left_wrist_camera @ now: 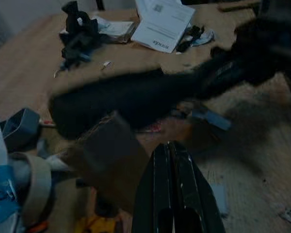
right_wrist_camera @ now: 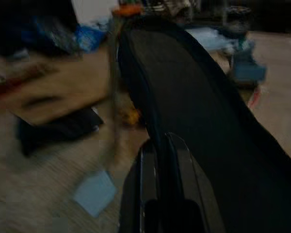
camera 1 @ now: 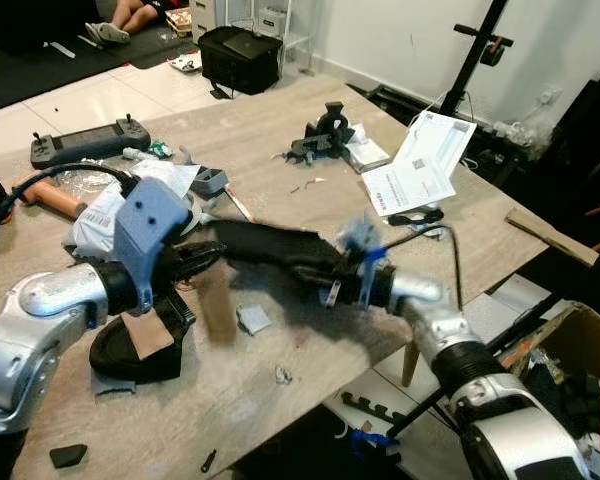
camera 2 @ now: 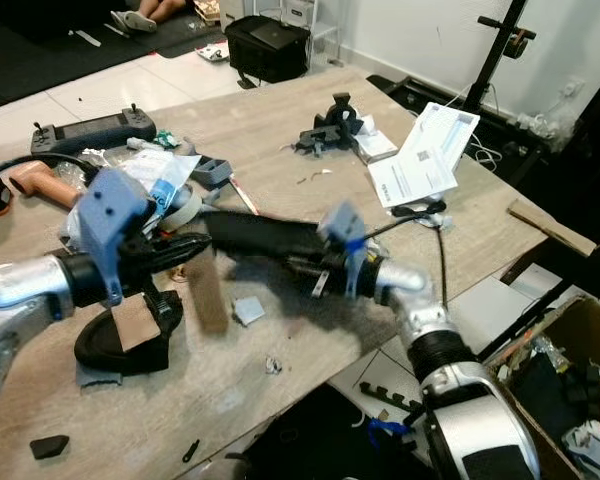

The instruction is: Picking trash to rubbish bin

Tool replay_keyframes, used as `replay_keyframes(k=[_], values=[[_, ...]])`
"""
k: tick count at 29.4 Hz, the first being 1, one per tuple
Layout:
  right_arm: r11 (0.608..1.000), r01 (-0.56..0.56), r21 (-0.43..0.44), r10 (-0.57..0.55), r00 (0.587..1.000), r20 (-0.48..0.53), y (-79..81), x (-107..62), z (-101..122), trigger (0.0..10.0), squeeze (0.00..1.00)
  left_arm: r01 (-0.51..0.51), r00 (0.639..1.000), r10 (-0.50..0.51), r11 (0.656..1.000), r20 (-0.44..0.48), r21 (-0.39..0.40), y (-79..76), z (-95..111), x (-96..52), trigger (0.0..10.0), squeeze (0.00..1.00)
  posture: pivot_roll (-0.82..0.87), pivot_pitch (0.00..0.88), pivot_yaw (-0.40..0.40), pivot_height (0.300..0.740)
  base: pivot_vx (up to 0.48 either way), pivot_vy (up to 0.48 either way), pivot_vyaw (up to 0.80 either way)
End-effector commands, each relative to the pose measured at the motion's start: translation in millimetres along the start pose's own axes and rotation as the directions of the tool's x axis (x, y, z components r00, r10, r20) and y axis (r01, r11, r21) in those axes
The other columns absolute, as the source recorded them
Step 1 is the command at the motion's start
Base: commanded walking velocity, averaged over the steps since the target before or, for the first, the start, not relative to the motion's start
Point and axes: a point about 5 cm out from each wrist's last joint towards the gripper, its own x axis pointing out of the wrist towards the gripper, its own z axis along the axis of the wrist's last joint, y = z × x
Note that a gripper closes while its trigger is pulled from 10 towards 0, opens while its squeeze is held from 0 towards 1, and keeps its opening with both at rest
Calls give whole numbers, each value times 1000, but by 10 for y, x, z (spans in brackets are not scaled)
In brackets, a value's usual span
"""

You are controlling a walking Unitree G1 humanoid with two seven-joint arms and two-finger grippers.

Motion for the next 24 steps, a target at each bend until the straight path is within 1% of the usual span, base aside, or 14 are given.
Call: replay_keyframes(k=[1, 2, 3, 5, 7, 10, 11, 13, 15, 16, 17, 20, 23, 24], values=[[998, -48, 42, 45, 998, 49, 11, -65, 134, 0, 0, 27, 999, -26, 999, 19, -30, -58, -18, 13, 10000, 0, 227, 131, -46, 740, 0, 0, 0], [995, -79, 61, 74, 993, 89, 10, -156, 302, 0, 0, 31, 999, -30, 999, 23, -37, -66, -25, 31, 10000, 0, 227, 131, -46, 740, 0, 0, 0], [995, -79, 61, 74, 993, 89, 10, -156, 302, 0, 0, 31, 999, -30, 999, 23, -37, -66, -25, 31, 10000, 0, 227, 131, -46, 740, 0, 0, 0], [991, -120, 52, 113, 987, 117, 23, -311, 521, 0, 0, 37, 999, -36, 998, 26, -42, -79, -42, 79, 10000, 0, 200, 122, -31, 740, 0, 0, 0], [991, -125, 48, 119, 986, 119, 26, -345, 564, 0, 0, 39, 999, -38, 998, 26, -43, -82, -46, 91, 10000, 0, 200, 122, -31, 740, 0, 0, 0], [996, -90, 29, 88, 994, 60, 18, -430, 627, 0, 0, 36, 999, -35, 998, 27, -49, -88, -56, 154, 10000, 0, 186, 117, -21, 740, 0, 0, 0], [998, -40, -39, 38, 999, -37, -8, -459, 540, 0, 0, 35, 999, -33, 998, 31, -52, -92, -50, 171, 10000, 0, 186, 117, -21, 740, 0, 0, 0], [998, 0, -67, -4, 998, -62, -23, -471, 504, 0, 0, 32, 999, -30, 998, 34, -55, -93, -43, 187, 10000, 0, 178, 110, -19, 740, 0, 0, 0], [987, 150, -56, -147, 988, 43, -107, -467, 587, 0, 0, 16, 999, -14, 999, 40, -49, -89, -32, 213, 10000, 0, 185, 111, -22, 740, 0, 0, 0], [967, 254, -18, -250, 960, 128, -167, -478, 678, 0, 0, -17, 998, 19, 999, 52, -38, -67, -18, 223, 10000, 0, 185, 111, -22, 740, 0, 0, 0], [967, 254, -18, -250, 960, 128, -167, -478, 678, 0, 0, -17, 998, 19, 999, 52, -38, -67, -18, 223, 10000, 0, 185, 111, -22, 740, 0, 0, 0], [916, 396, 58, -398, 884, 247, -230, -495, 798, 0, 0, -97, 984, 106, 993, 142, -66, 23, 108, 224, 10000, 0, 185, 111, -22, 740, 0, 0, 0], [899, 430, 81, -435, 860, 266, -231, -494, 815, 0, 0, -100, 976, 118, 990, 184, -99, 44, 169, 219, 10000, 0, 185, 111, -22, 740, 0, 0, 0], [874, 478, 88, -482, 832, 274, -228, -485, 811, 392, 0, -70, 968, 97, 990, 230, -123, 34, 243, 209, 10000, 0, 185, 111, -22, 740, 0, 0, 0]])
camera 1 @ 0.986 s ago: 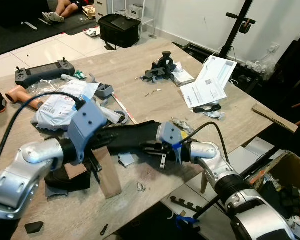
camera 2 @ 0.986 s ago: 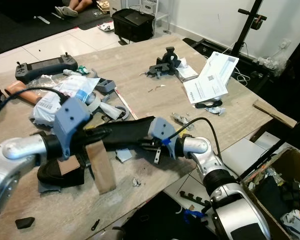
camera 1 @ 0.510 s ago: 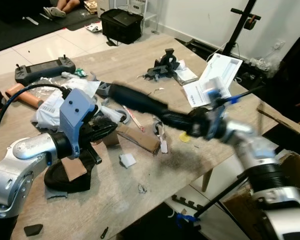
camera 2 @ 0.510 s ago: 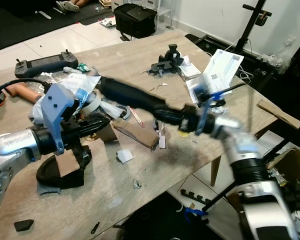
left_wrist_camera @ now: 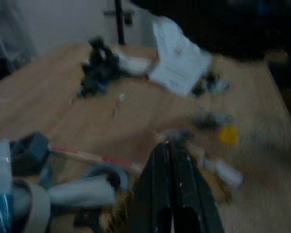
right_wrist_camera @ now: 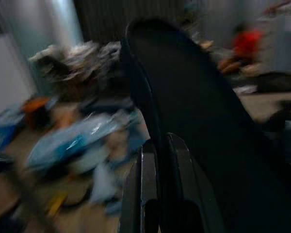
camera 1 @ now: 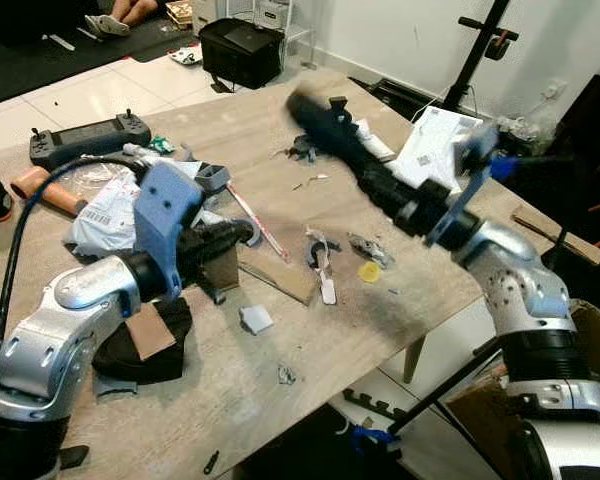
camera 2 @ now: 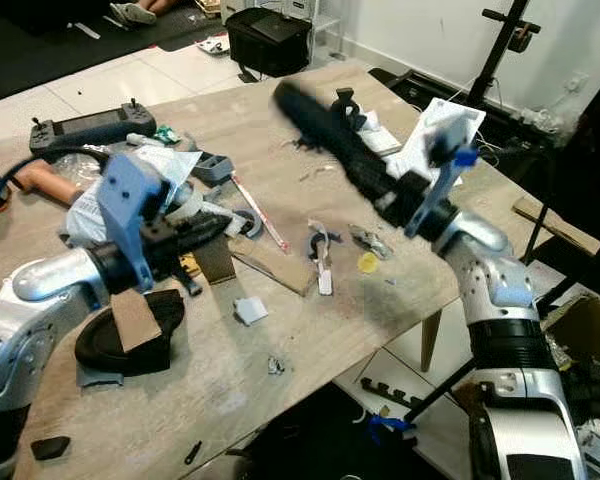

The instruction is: Picking trash to rubbish bin

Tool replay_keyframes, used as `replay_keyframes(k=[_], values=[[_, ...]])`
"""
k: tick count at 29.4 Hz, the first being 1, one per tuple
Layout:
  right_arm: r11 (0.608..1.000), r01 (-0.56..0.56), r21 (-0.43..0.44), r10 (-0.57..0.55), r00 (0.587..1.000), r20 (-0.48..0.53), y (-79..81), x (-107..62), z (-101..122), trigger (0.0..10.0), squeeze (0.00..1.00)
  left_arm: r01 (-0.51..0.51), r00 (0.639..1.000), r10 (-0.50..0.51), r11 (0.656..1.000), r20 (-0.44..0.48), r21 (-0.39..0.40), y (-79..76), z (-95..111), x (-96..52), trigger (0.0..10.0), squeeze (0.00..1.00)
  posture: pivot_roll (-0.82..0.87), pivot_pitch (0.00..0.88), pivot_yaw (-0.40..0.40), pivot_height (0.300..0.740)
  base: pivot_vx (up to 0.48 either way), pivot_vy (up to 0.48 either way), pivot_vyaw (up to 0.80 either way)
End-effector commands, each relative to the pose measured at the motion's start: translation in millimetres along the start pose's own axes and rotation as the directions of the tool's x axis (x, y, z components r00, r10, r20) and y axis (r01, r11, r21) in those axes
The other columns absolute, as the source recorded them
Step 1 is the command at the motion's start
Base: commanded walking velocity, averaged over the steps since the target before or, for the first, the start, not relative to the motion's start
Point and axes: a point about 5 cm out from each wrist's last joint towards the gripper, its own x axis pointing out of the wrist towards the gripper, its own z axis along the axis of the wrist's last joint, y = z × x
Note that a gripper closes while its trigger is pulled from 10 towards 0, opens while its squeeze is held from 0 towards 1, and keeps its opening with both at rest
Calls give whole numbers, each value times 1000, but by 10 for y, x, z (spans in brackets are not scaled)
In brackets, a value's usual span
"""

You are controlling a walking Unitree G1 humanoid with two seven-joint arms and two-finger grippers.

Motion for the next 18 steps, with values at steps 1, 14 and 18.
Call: replay_keyframes(k=[1, 14, 18], values=[[996, 88, -14, -88, 995, 51, 16, -14, 35, 2706, 0, 66, 992, -58, 995, 110, -69, -70, 170, 18, 10000, 0, 176, 97, -32, 740, 0, 0, 0], [970, 241, 16, -241, 964, 115, 167, 27, -28, 1490, 0, -154, 925, 198, 976, 324, -156, 199, 598, 118, 10000, 0, 180, 63, -36, 740, 0, 0, 0], [943, 330, -46, -324, 940, 108, 203, 4, -55, 10000, 0, -221, 975, 216, 960, 49, 173, 128, 311, 269, 10000, 0, 179, 52, -34, 740, 0, 0, 0]])
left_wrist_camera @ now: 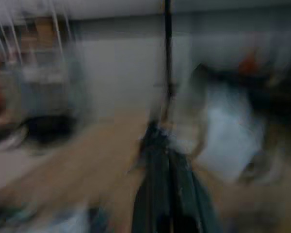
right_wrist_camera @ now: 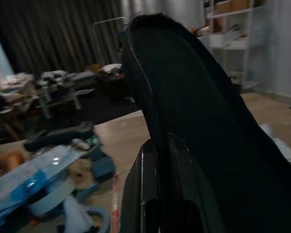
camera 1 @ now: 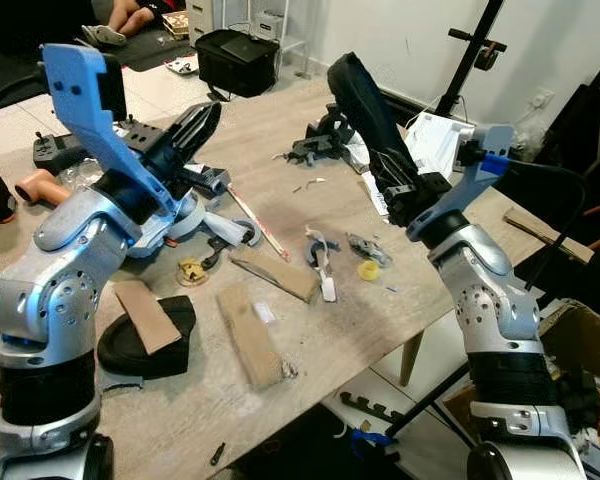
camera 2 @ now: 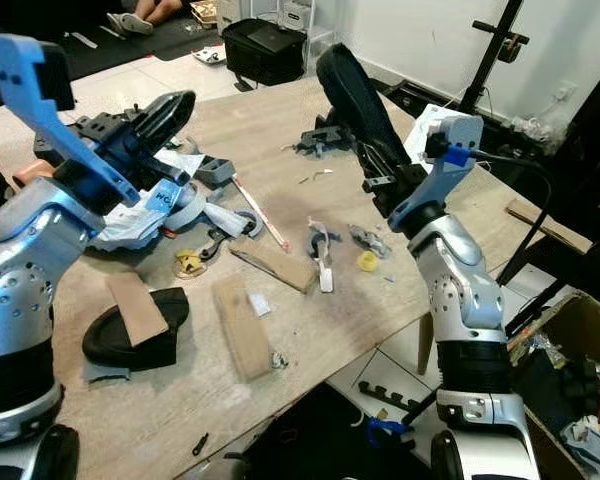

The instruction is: Picking trash to rubbish bin

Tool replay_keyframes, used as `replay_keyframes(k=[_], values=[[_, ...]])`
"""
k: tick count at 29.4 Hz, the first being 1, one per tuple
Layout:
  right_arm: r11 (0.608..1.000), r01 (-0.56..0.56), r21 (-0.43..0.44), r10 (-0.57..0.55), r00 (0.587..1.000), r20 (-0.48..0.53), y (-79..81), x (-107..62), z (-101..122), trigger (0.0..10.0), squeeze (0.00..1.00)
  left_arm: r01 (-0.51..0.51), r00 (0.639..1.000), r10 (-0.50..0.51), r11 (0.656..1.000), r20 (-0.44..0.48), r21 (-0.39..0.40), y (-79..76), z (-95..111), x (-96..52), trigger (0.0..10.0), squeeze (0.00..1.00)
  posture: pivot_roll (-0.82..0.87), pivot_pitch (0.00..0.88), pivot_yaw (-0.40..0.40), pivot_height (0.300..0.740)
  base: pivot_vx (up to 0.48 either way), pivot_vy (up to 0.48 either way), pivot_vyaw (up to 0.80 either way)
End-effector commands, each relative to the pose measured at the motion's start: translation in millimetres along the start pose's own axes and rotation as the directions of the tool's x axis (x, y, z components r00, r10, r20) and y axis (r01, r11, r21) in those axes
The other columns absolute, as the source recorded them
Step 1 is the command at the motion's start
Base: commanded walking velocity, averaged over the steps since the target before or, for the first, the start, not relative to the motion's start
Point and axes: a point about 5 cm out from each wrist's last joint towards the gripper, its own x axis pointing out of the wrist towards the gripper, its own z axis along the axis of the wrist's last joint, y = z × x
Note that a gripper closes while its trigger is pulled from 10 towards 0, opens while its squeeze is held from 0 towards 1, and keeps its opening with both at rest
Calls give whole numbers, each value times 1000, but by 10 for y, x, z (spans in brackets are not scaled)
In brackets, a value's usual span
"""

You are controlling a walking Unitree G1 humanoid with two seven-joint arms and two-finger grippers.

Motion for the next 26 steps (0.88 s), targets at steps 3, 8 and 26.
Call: replay_keyframes(k=[3, 8, 26], values=[[995, 61, -73, -59, 998, 27, 35, -46, 28, 10000, 0, -39, 994, 40, 999, -97, 22, -169, -277, 92, 10000, 0, 172, 43, -28, 740, 0, 0, 0], [984, 79, -161, -78, 997, 15, 100, -103, -18, 10000, 0, 28, 996, -35, 996, -84, -82, -468, -350, 131, 10000, 0, 157, 35, -20, 740, 0, 0, 0], [985, 121, -125, -126, 992, -32, 276, -209, -226, 10000, 0, -164, 973, 124, 966, -197, -201, -478, -621, 155, 10000, 0, 152, 41, -31, 740, 0, 0, -667]])
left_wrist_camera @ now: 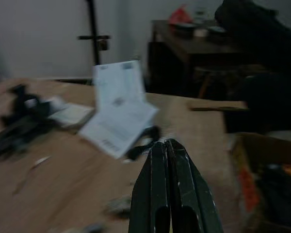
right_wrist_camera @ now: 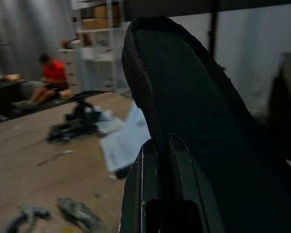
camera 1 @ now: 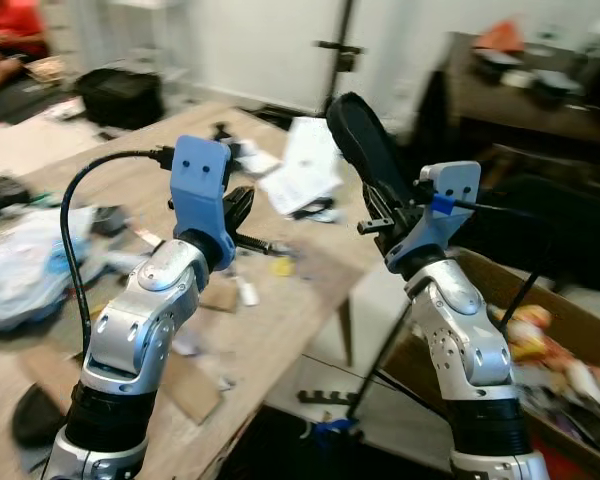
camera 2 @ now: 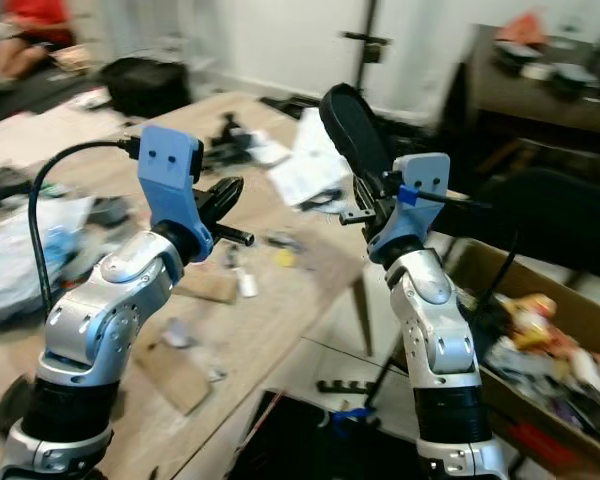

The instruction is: Picking trash to rubbish bin

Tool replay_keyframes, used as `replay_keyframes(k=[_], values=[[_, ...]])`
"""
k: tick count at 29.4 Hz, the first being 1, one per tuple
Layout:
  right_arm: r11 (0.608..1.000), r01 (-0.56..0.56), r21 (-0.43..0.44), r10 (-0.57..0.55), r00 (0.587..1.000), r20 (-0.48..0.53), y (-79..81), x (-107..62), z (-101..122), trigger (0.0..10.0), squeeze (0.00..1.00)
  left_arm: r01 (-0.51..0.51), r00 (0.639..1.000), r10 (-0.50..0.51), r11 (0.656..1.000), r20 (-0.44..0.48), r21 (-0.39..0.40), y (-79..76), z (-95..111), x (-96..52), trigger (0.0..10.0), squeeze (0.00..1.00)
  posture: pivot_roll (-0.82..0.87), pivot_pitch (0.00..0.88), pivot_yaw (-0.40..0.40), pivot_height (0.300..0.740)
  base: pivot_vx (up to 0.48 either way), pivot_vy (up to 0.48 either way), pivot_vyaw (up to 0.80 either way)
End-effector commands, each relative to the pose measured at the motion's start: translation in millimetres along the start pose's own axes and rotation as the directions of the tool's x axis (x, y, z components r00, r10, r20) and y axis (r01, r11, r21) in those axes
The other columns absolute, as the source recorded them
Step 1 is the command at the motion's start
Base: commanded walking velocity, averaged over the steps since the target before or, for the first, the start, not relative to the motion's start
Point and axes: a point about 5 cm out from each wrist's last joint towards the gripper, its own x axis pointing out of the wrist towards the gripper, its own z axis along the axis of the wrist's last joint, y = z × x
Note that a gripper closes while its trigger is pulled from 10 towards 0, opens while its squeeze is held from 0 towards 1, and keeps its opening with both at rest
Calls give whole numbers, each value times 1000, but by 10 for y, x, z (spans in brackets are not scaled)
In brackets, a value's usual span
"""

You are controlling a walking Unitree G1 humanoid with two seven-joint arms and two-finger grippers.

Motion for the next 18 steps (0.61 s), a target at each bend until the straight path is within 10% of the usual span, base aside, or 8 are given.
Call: replay_keyframes(k=[1, 18], values=[[1000, 1, -9, -1, 1000, 27, 24, -19, 68, 10000, 0, 21, 999, -20, 1000, -28, 9, -36, -62, -16, 10000, 0, 152, 41, -31, 740, 0, 0, -800], [999, 19, 33, -19, 1000, -2, 65, -40, 25, 10000, 0, 104, 992, -97, 991, -75, 83, -115, -130, -87, 10000, 0, 167, 85, -38, 740, 0, 0, -800]])
